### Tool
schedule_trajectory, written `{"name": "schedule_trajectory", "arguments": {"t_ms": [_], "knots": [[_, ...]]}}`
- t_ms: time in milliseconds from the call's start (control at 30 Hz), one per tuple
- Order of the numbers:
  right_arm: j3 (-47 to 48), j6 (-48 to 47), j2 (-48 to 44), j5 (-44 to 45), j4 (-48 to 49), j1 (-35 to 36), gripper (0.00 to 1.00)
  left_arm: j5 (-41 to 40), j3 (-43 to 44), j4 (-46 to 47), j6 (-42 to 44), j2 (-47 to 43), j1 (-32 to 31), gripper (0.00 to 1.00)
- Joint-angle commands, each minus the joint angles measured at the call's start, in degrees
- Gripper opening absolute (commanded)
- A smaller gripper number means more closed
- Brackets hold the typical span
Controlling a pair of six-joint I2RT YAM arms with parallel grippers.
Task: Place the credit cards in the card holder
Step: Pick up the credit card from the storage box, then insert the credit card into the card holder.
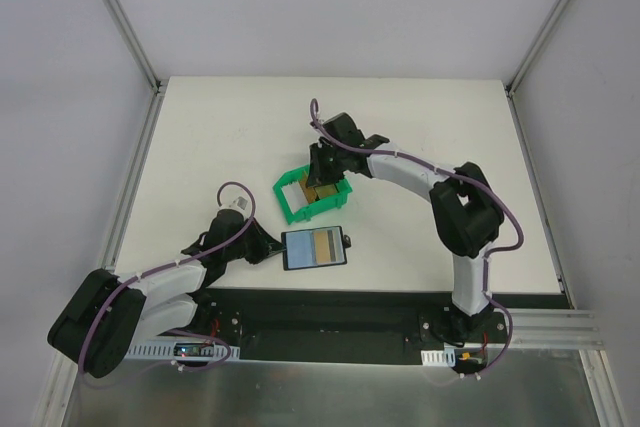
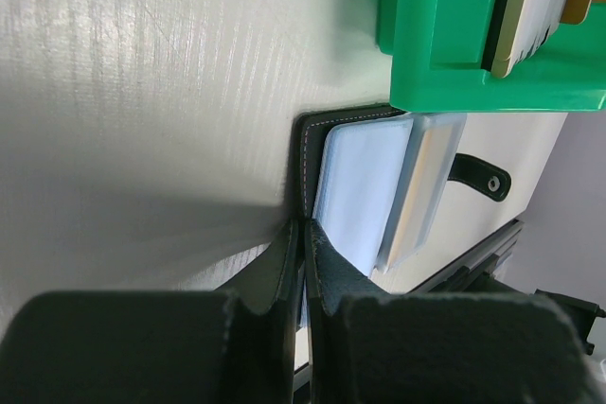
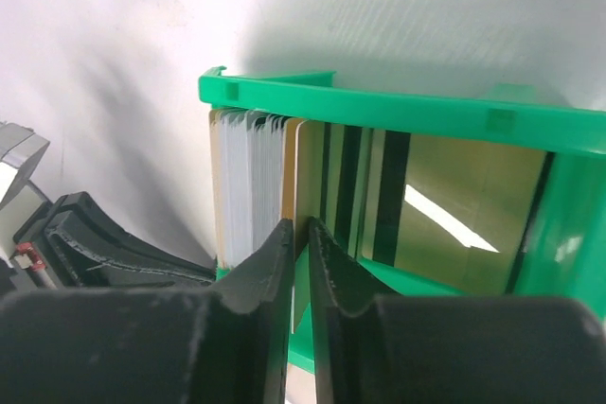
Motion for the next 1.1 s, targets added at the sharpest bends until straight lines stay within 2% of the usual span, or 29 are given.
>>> {"name": "schedule_trajectory", "arguments": {"t_ms": [0, 167, 433, 633, 733, 800, 900, 1067], "knots": [[1.51, -3.53, -4.64, 6.1, -2.61, -0.08, 0.1, 0.26, -0.08, -0.98, 1.41, 0.22, 0.48, 0.0], [2.74, -5.03, -5.17, 9.96, -4.11, 0.09, 0.0, 0.44, -0.34, -0.98, 1.23, -0.22, 0.48, 0.0], [-0.32, -8.37, -12.71, 17.18, -3.85, 0.27, 0.0, -0.08, -1.49, -2.03, 1.06, -2.33, 0.48, 0.0], [-7.7, -3.46, -21.59, 14.55, 1.86, -0.26, 0.0, 0.18, -1.66, -2.03, 0.97, -2.59, 0.48, 0.0], [-13.67, 1.89, -26.07, 11.13, 6.24, -0.08, 0.0, 0.62, -1.75, -2.03, 1.32, -2.94, 0.48, 0.0], [-21.3, 6.38, -29.76, 10.24, 11.59, 0.96, 0.0, 1.4, -1.84, -1.68, 2.28, -3.29, 0.48, 0.0], [-29.84, 9.9, -36.0, 13.39, 17.76, 5.79, 0.0, 2.29, -1.84, -1.94, 3.25, -3.56, 0.48, 0.0], [-42.32, 19.65, -39.71, 16.83, 28.38, 12.39, 0.0, 2.02, -2.72, -2.03, 2.99, -4.61, 0.48, 0.0]]}}
